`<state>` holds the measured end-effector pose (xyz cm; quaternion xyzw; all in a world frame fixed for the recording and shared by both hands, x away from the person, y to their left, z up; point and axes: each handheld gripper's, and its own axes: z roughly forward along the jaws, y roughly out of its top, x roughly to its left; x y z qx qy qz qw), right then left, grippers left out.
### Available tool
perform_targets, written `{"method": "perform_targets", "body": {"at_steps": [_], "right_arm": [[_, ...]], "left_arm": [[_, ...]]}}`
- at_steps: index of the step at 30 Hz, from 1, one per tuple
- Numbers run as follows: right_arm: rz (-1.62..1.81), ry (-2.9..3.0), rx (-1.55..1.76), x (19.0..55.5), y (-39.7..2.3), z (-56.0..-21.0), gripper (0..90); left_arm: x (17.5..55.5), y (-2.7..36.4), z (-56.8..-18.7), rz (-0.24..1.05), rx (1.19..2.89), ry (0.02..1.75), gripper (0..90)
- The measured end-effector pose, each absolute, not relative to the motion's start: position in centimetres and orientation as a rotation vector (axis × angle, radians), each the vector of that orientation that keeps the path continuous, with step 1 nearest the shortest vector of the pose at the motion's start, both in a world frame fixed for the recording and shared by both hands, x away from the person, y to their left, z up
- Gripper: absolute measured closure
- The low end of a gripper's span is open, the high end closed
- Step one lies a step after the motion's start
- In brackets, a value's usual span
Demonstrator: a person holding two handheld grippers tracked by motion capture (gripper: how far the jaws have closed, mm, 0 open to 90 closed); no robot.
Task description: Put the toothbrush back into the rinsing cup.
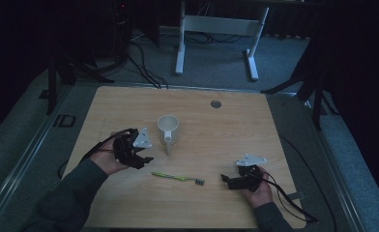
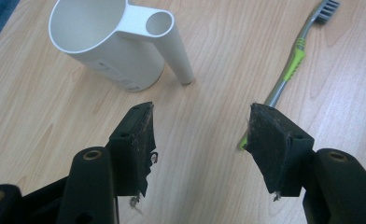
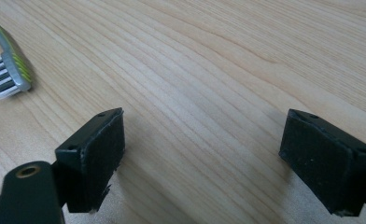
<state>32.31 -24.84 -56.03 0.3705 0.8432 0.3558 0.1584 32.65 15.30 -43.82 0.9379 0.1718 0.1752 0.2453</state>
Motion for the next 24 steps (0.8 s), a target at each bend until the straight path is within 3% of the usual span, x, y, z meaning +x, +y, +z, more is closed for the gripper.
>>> {"method": "perform_targets", "body": {"at_steps": [24], "right_arm": [[1.021, 2.418, 1.048, 32.3, -24.8, -56.0, 13.6]], "left_arm": [[33.3, 13.2, -44.8, 0.402, 2.672, 0.371, 42.6]]}}
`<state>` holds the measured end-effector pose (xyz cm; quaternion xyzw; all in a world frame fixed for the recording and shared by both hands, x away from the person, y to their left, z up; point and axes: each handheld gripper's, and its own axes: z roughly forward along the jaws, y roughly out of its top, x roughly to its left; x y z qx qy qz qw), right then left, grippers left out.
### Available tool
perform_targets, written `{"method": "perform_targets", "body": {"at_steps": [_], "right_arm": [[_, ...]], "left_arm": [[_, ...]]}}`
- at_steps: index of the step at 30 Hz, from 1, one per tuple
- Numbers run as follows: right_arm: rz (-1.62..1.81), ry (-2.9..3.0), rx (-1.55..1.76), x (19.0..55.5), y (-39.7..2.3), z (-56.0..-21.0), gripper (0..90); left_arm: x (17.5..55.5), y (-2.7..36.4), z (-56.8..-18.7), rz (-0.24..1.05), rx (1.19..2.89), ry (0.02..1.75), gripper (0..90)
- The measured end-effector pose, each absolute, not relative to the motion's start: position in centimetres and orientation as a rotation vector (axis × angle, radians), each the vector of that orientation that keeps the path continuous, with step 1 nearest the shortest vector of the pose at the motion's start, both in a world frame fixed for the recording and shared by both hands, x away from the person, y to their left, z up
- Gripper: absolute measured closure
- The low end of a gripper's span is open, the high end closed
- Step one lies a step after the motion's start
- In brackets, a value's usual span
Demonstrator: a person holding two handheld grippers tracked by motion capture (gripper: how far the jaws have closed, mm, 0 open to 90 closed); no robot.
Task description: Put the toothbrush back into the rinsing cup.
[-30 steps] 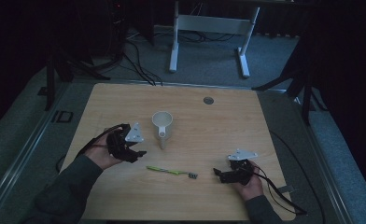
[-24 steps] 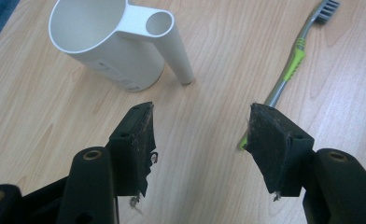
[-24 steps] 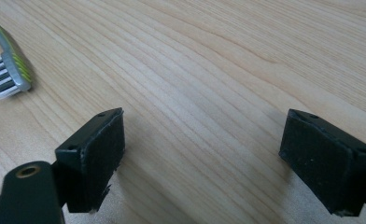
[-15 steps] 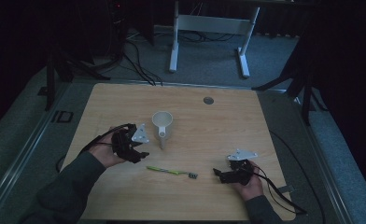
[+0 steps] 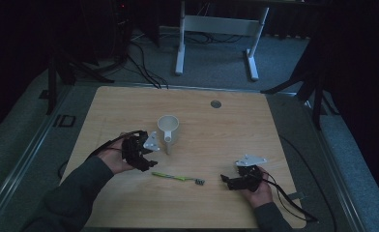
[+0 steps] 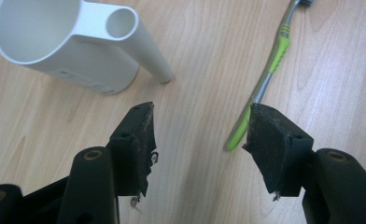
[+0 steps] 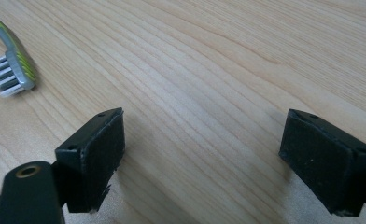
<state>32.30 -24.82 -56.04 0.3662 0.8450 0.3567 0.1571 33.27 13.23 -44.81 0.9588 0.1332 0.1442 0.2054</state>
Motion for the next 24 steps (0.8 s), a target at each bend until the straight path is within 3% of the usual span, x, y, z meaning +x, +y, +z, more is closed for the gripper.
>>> {"method": "perform_targets", "body": {"at_steps": [24], "right_arm": [[1.023, 2.42, 1.043, 32.3, -24.8, -56.0, 13.6]], "left_arm": [[33.4, 10.3, -44.9, 0.335, 2.751, 0.25, 44.5]]}}
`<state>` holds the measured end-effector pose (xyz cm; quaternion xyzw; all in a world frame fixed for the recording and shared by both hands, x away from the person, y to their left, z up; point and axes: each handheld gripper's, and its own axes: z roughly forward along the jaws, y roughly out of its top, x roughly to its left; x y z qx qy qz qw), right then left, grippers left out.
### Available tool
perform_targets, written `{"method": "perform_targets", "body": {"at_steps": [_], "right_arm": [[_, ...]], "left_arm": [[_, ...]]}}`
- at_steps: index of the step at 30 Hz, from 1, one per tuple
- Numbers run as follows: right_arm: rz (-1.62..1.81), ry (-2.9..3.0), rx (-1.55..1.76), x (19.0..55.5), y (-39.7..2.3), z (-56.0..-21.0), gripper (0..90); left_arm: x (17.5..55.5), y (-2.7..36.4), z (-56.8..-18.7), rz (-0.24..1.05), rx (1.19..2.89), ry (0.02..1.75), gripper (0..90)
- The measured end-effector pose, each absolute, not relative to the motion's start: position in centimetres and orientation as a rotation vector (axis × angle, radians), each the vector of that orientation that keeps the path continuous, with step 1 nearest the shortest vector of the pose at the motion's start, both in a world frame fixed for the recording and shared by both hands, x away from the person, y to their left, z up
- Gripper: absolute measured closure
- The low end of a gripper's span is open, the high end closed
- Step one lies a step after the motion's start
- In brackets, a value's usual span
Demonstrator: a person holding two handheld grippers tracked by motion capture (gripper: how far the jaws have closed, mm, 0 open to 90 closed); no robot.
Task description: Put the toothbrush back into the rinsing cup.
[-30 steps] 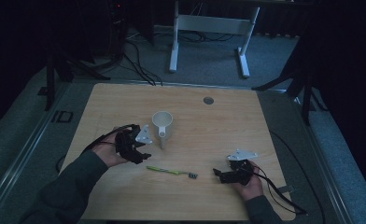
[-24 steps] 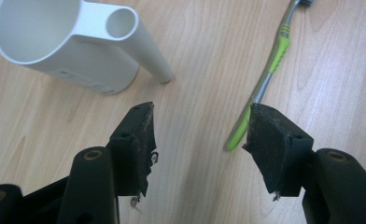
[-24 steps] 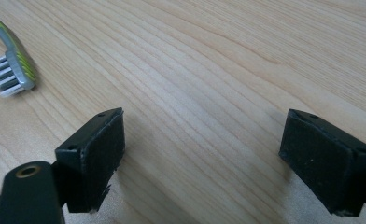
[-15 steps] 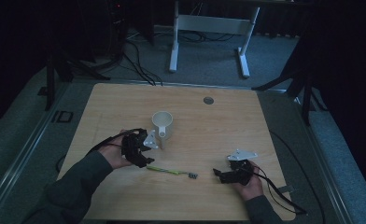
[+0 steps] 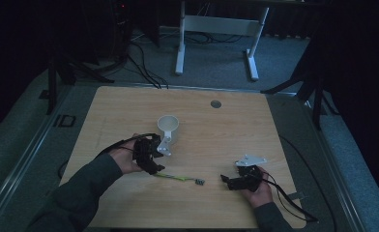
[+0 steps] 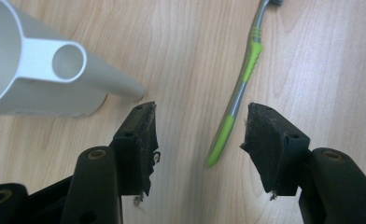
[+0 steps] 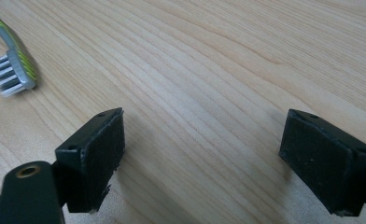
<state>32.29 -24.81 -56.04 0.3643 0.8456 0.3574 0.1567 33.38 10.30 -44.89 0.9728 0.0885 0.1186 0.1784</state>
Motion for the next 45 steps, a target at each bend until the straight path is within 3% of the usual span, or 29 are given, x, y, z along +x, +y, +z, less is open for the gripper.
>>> {"method": "perform_targets", "body": {"at_steps": [45], "right_arm": [[1.023, 2.422, 1.042, 32.3, -24.8, -56.0, 13.6]], "left_arm": [[33.1, 5.5, -48.0, 0.209, 2.869, 0.103, 48.3]]}}
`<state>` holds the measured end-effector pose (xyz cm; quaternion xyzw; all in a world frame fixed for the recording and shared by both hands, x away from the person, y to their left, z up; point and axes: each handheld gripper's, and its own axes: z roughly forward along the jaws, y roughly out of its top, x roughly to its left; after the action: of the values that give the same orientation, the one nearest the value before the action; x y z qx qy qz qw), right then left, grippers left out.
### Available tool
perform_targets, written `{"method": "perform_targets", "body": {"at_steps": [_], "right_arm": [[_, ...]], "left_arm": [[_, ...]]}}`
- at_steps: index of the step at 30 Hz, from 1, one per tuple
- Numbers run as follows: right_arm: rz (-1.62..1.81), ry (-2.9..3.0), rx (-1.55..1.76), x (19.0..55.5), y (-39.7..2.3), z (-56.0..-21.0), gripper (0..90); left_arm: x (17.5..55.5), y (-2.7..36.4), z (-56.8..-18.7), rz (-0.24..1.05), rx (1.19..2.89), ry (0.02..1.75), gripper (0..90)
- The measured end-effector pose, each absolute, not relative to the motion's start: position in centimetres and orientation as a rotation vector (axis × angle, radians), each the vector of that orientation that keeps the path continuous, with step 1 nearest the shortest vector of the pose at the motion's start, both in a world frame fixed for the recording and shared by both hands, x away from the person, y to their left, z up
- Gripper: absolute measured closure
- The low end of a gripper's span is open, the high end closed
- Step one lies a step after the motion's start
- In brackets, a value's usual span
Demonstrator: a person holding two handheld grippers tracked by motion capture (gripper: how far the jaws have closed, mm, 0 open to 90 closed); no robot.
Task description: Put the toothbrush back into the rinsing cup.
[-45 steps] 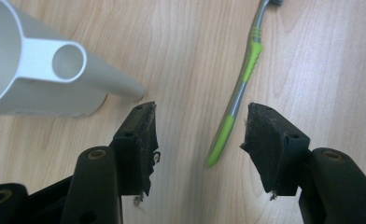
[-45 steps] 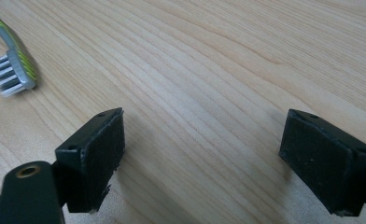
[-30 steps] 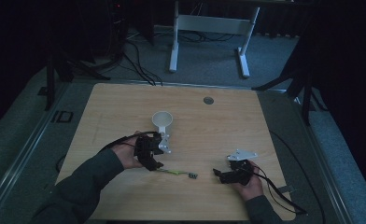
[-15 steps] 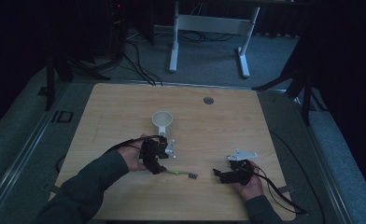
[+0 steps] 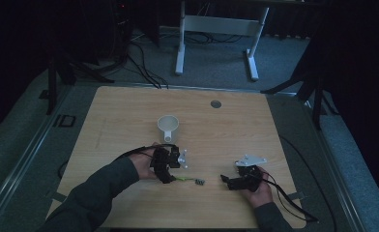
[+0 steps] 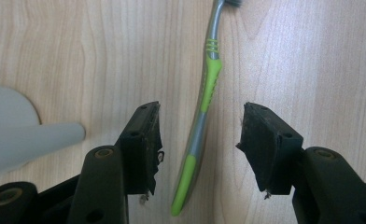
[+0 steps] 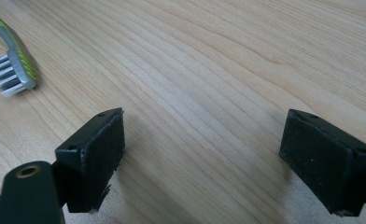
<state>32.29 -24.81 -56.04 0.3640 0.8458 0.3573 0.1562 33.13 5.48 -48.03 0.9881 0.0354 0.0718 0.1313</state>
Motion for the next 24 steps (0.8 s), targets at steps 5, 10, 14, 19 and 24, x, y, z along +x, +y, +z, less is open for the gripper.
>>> {"method": "perform_targets", "body": {"at_steps": [5, 10, 14, 19, 24], "right_arm": [[1.022, 2.422, 1.041, 32.3, -24.8, -56.0, 13.6], [1.023, 2.424, 1.037, 32.3, -24.8, -56.0, 13.6], [1.023, 2.425, 1.037, 32.3, -24.8, -56.0, 13.6], [1.023, 2.426, 1.036, 32.3, -24.8, -56.0, 13.6], [1.023, 2.426, 1.036, 32.3, -24.8, -56.0, 13.6]], "left_arm": [[33.2, 5.2, -48.4, 0.197, 2.887, 0.101, 49.7], [33.2, 5.0, -48.8, 0.186, 2.899, 0.088, 51.2], [33.2, 4.7, -49.2, 0.177, 2.912, 0.083, 51.8], [33.4, 4.4, -49.5, 0.169, 2.926, 0.073, 52.9], [33.4, 4.1, -49.9, 0.159, 2.936, 0.074, 54.0]]}}
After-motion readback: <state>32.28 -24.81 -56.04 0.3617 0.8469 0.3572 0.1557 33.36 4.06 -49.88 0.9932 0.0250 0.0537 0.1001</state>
